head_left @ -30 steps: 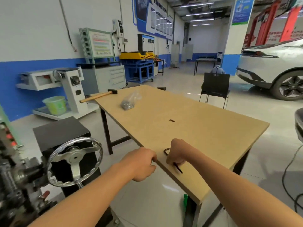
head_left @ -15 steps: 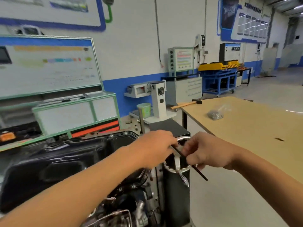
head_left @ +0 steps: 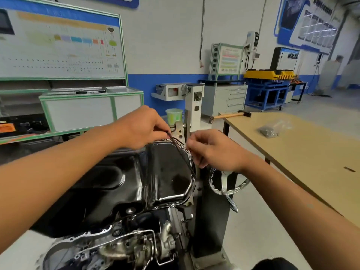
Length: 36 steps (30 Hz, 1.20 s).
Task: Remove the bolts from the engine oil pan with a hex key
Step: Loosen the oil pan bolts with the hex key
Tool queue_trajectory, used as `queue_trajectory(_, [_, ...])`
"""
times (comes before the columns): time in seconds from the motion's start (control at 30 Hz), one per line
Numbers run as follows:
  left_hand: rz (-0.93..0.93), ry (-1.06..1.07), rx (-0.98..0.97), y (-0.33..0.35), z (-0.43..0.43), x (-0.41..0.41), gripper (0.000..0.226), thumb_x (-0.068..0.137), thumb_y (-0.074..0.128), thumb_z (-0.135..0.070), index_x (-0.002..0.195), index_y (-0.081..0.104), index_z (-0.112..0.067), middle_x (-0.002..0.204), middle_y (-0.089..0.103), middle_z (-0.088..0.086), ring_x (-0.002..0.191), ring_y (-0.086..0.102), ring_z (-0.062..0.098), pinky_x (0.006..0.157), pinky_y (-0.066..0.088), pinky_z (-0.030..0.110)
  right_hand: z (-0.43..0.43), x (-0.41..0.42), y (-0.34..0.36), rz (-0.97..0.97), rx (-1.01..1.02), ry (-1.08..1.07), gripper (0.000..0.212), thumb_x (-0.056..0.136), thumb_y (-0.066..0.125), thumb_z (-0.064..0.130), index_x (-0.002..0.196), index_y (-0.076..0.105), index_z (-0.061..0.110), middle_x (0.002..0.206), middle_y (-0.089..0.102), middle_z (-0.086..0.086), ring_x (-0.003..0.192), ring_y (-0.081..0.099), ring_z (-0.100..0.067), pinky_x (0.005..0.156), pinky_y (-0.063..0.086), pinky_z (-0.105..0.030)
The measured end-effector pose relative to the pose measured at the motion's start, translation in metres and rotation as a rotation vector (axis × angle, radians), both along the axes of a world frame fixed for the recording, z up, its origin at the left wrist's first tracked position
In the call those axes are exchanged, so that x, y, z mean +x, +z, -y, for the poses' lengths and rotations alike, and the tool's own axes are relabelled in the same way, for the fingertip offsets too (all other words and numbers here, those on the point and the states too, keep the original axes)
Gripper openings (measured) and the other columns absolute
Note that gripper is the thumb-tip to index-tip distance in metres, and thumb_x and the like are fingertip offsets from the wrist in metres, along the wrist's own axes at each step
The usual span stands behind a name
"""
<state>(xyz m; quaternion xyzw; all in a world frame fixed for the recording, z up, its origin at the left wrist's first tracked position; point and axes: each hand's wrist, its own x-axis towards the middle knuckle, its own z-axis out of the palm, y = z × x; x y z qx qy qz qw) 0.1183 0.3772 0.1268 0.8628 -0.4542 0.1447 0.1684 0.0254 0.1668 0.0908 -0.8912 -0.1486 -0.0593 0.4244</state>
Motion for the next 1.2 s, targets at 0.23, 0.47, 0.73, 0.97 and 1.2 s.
queue_trajectory(0.23, [0.005,-0.061,0.080,-0.026,0.053,0.049,0.012,0.088,0.072,-0.025,0.098,0.079,-0.027,0.085,0.077,-0.012,0.073,0.065,0.001,0.070,0.052,0.025,0.009,0.037,-0.062,0.189,0.158,-0.220,0.025,0.101,0.051,0.038,0.095,0.065,0.019,0.078,0.064,0.009,0.072,0.060,-0.010,0.070,0.050,-0.030])
queue_trajectory(0.47, [-0.077,-0.098,0.187,-0.033,0.082,0.089,0.016,0.086,0.075,-0.035,0.099,0.079,-0.028,0.085,0.076,-0.017,0.074,0.066,-0.003,0.073,0.054,0.027,0.028,0.071,-0.103,0.226,0.286,-0.299,0.036,0.105,0.047,0.026,0.076,0.064,0.013,0.056,0.051,-0.001,0.051,0.044,-0.009,0.051,0.037,-0.021])
queue_trajectory(0.73, [-0.180,-0.130,0.138,-0.049,0.064,0.115,0.021,0.091,0.070,-0.019,0.109,0.076,-0.028,0.099,0.074,-0.020,0.089,0.064,-0.011,0.077,0.042,0.002,0.016,0.083,-0.151,0.311,0.344,-0.384,0.029,0.100,0.056,0.023,0.073,0.066,0.026,0.065,0.063,0.006,0.058,0.054,-0.004,0.053,0.039,-0.011])
queue_trajectory(0.97, [-0.261,-0.142,0.124,-0.056,0.073,0.115,0.022,0.091,0.069,-0.009,0.109,0.077,-0.019,0.088,0.070,-0.021,0.074,0.060,-0.020,0.067,0.039,-0.001,0.006,0.087,-0.158,0.343,0.341,-0.447,0.027,0.099,0.058,0.019,0.075,0.068,0.026,0.066,0.066,0.010,0.062,0.060,-0.005,0.055,0.041,-0.012])
queue_trajectory(1.2, [-0.266,-0.115,0.137,-0.055,0.073,0.112,0.024,0.092,0.067,-0.009,0.112,0.076,-0.019,0.099,0.075,-0.013,0.076,0.061,-0.018,0.068,0.040,-0.001,0.004,0.086,-0.157,0.369,0.370,-0.456,0.027,0.099,0.058,0.019,0.075,0.068,0.024,0.066,0.066,0.006,0.062,0.059,-0.009,0.054,0.042,-0.015])
